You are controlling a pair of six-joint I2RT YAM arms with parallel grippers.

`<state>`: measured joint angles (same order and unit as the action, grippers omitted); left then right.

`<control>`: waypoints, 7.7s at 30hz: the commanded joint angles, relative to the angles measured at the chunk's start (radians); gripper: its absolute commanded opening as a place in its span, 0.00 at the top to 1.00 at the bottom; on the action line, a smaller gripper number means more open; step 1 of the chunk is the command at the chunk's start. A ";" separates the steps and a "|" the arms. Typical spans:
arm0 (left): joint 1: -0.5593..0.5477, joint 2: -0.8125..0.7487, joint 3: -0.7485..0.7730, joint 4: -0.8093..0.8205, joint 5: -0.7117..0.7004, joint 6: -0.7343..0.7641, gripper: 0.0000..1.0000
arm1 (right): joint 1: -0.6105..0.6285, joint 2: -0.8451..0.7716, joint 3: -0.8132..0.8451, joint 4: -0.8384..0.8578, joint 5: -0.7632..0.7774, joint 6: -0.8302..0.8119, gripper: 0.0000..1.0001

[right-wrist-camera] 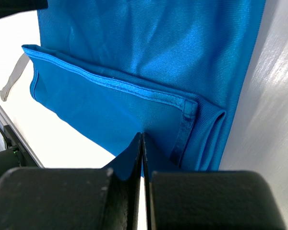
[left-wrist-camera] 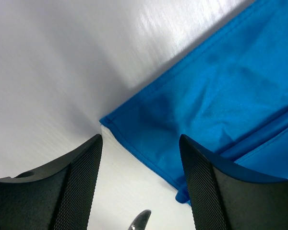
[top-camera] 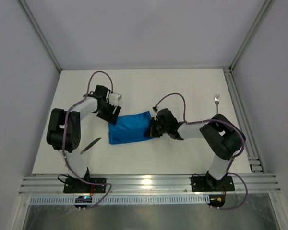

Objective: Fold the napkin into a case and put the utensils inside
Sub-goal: Pick up the 2/3-rectangle-folded napkin from the center of the board, then fold the 2/3-rectangle-folded napkin at the center of the board.

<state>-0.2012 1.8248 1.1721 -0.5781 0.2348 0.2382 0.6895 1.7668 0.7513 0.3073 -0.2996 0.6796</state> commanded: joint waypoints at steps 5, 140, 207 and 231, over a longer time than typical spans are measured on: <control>-0.006 0.113 0.074 -0.100 0.060 0.003 0.34 | -0.002 0.016 -0.030 -0.028 0.027 -0.011 0.96; -0.512 -0.466 -0.476 0.129 -0.238 0.289 1.00 | -0.054 -0.385 -0.050 -0.326 0.076 -0.101 0.52; -0.563 -0.521 -0.601 0.216 -0.282 0.516 1.00 | -0.145 0.008 0.106 -0.272 0.008 -0.066 0.77; -0.561 -0.463 -0.574 0.224 -0.264 0.484 0.98 | -0.022 0.158 0.779 -0.691 0.205 -0.330 0.41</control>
<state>-0.7589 1.3357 0.5983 -0.3473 -0.0536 0.7410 0.6498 1.8919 1.4708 -0.3370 -0.1349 0.3676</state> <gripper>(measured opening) 0.019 0.587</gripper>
